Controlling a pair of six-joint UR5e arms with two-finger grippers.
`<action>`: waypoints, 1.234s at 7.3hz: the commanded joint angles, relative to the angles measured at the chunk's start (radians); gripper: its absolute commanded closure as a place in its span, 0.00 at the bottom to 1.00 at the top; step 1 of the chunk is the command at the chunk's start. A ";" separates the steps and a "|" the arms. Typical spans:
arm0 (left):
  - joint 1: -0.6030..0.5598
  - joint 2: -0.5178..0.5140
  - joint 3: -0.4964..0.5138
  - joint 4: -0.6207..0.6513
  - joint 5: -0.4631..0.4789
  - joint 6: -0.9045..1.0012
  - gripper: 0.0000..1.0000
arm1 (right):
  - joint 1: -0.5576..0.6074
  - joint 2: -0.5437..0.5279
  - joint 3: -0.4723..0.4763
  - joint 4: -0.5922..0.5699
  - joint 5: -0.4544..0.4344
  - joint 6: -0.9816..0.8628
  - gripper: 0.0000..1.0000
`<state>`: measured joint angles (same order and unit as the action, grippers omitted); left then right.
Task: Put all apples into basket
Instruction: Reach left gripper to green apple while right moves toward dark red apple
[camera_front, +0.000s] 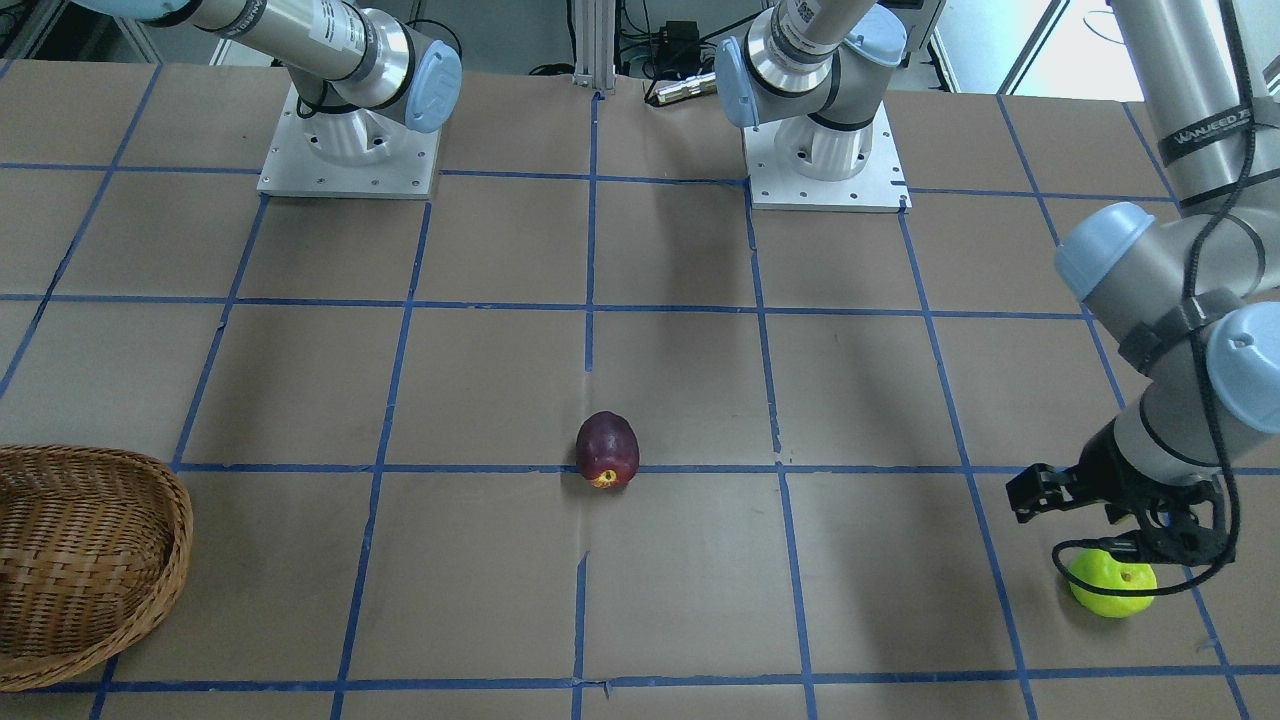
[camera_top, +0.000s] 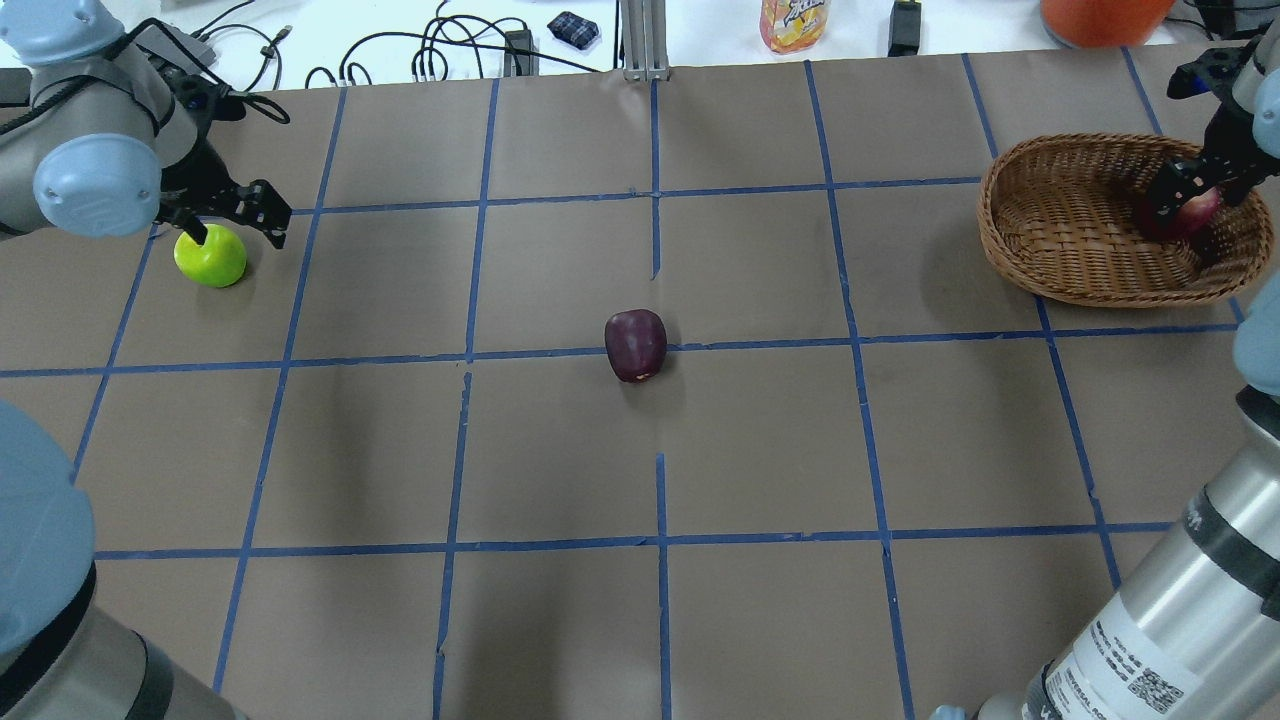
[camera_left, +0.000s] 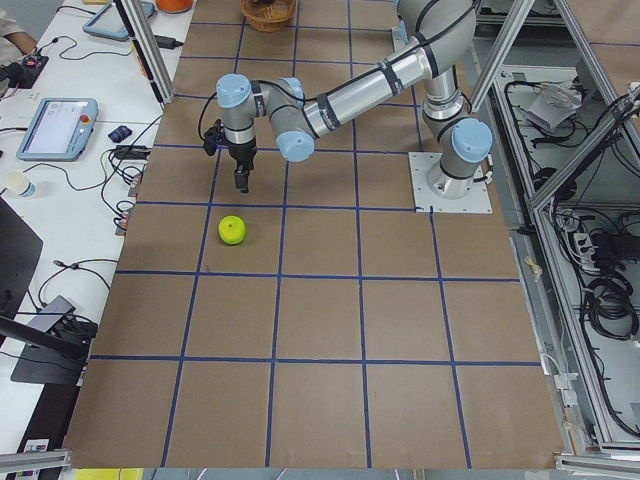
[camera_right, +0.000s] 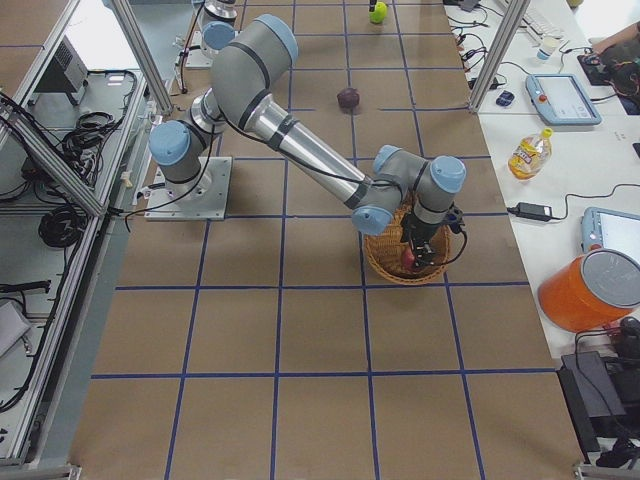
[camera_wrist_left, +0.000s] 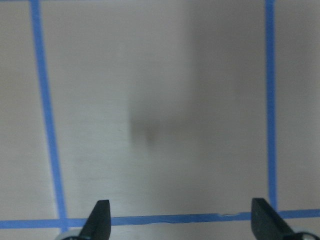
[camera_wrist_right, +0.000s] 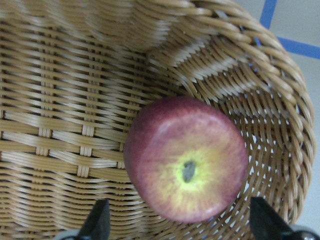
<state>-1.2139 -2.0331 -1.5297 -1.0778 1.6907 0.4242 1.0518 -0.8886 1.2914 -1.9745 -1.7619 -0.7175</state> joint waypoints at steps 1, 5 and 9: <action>0.060 -0.070 0.080 0.002 0.035 0.074 0.03 | 0.011 -0.048 -0.014 0.099 -0.013 0.004 0.00; 0.070 -0.177 0.161 -0.007 0.032 0.080 0.02 | 0.236 -0.225 -0.004 0.449 0.145 0.357 0.00; 0.070 -0.255 0.267 -0.094 0.032 0.100 0.00 | 0.543 -0.227 -0.003 0.450 0.318 0.824 0.00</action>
<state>-1.1444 -2.2650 -1.2991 -1.1307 1.7231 0.5186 1.5050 -1.1186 1.2894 -1.5143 -1.4635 -0.0408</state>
